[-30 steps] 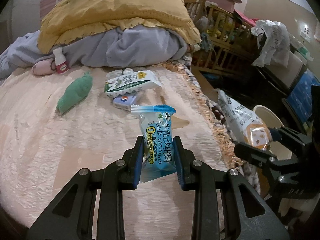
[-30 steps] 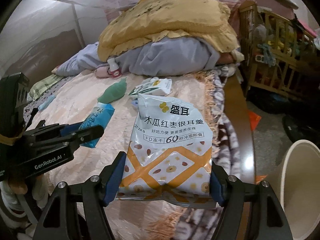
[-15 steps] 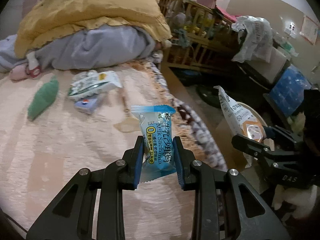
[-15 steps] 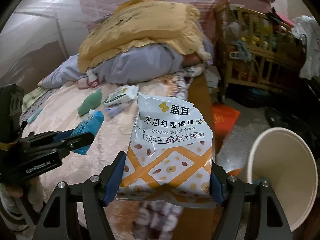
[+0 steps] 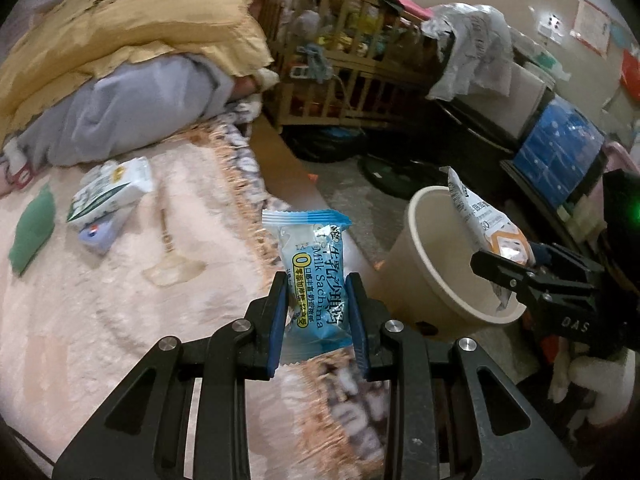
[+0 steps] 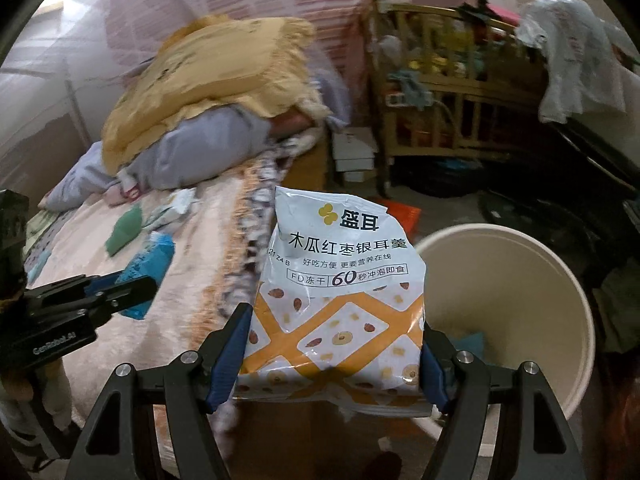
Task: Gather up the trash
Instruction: 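Carry both items over the white bucket and open both tools to drop them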
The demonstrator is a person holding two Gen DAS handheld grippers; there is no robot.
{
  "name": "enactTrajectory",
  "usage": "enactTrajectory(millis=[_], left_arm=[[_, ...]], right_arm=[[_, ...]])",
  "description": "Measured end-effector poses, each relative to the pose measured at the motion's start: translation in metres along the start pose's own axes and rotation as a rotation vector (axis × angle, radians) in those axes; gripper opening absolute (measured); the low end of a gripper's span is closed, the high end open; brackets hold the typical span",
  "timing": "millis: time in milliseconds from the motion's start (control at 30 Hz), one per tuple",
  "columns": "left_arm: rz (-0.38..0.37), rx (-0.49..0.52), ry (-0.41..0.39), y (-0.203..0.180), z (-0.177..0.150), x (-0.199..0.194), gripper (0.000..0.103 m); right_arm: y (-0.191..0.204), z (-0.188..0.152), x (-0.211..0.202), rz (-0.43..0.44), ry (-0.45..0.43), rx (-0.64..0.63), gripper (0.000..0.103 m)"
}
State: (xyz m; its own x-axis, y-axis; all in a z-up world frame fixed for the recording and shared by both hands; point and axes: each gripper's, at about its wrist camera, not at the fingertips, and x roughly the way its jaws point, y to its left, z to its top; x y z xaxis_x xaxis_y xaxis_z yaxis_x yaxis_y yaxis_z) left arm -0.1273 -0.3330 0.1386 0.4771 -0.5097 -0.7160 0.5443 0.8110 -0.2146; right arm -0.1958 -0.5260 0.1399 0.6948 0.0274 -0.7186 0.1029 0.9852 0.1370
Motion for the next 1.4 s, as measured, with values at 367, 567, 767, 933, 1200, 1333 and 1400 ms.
enactTrajectory(millis=[367,567,767,933,1200,1333,1400], left_arm=[[-0.086,0.076,0.046,-0.055,0.016,0.041,0.026],[-0.132,0.120,0.063,-0.089,0.026,0.064,0.026],[-0.156,0.136,0.087,-0.108,0.031,0.085,0.026],[-0.166,0.142,0.106,-0.117,0.032,0.100,0.026],[-0.183,0.149,0.120,-0.128,0.035,0.114,0.026],[-0.201,0.143,0.132,-0.133,0.038,0.122,0.026],[-0.212,0.141,0.141,-0.135,0.039,0.126,0.026]], right_arm=[[-0.077,-0.003,-0.002,-0.127,0.014,0.121,0.072],[-0.114,-0.010,0.003,-0.162,0.022,0.214,0.072],[-0.129,-0.017,0.008,-0.177,0.031,0.255,0.072],[-0.141,-0.020,0.011,-0.168,0.033,0.300,0.072],[-0.149,-0.022,0.013,-0.171,0.038,0.334,0.072],[-0.149,-0.021,0.014,-0.181,0.035,0.332,0.072],[-0.151,-0.022,0.014,-0.187,0.032,0.338,0.072]])
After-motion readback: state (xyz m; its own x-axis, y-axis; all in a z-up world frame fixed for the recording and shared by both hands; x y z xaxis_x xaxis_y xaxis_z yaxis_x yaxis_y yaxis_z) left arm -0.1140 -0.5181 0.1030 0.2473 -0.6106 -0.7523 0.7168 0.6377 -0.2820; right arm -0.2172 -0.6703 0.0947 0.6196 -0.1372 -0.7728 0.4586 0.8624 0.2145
